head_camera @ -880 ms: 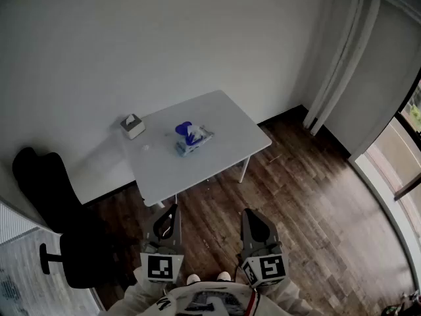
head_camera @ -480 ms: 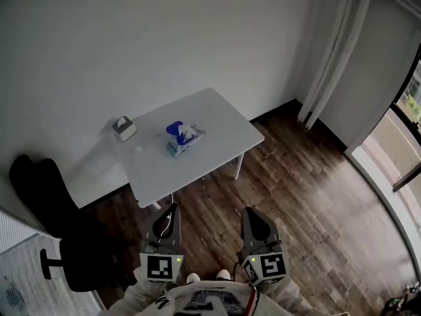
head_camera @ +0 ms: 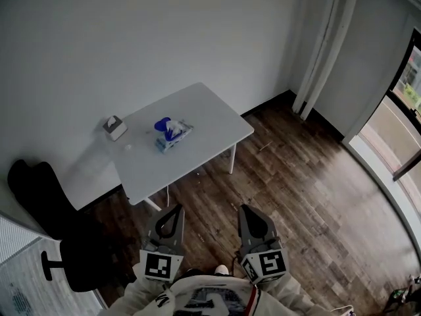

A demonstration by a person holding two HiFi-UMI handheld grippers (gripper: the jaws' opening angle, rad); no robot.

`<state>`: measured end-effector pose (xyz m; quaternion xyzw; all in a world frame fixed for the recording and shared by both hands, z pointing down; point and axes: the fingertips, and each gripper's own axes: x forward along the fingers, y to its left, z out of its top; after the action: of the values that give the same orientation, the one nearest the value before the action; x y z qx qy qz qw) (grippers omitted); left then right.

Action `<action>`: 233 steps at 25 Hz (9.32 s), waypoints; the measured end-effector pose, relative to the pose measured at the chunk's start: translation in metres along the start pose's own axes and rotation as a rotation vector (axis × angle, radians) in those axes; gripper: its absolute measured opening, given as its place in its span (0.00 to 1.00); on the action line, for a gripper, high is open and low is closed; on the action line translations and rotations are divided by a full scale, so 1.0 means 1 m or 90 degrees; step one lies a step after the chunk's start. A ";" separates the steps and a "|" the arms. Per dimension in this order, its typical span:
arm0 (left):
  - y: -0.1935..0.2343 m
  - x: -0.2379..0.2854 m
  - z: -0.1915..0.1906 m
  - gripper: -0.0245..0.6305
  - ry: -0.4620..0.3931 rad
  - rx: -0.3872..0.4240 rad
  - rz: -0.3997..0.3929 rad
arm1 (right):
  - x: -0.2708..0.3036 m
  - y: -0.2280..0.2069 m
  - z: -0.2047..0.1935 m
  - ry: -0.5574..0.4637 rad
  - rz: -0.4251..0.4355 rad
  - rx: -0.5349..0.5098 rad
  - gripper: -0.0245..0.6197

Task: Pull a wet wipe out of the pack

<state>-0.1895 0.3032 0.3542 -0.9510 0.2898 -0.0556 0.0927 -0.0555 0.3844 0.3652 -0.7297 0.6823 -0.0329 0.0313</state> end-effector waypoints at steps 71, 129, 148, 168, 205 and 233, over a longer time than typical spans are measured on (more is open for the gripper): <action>0.236 0.398 -0.077 0.04 0.029 -0.127 0.141 | 0.436 -0.207 -0.031 0.086 0.066 0.028 0.05; 0.380 0.316 -0.146 0.04 0.146 -0.134 0.419 | 0.611 -0.056 -0.083 0.183 0.373 0.012 0.05; 0.393 0.315 -0.180 0.05 0.148 -0.163 0.344 | 0.614 -0.024 -0.088 0.194 0.314 -0.006 0.05; 0.345 0.368 -0.226 0.57 0.273 -0.132 0.231 | 0.614 -0.056 -0.113 0.250 0.340 0.002 0.05; 0.275 0.408 -0.405 0.74 0.634 -0.234 -0.077 | 0.613 -0.094 -0.144 0.308 0.306 0.007 0.05; 0.265 0.399 -0.402 0.63 0.641 -0.271 -0.064 | 0.610 -0.094 -0.157 0.332 0.308 0.023 0.05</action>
<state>-0.0676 -0.1943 0.7128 -0.8172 0.2573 -0.4484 -0.2548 0.0642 -0.2178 0.5331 -0.5132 0.8198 -0.2219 -0.1239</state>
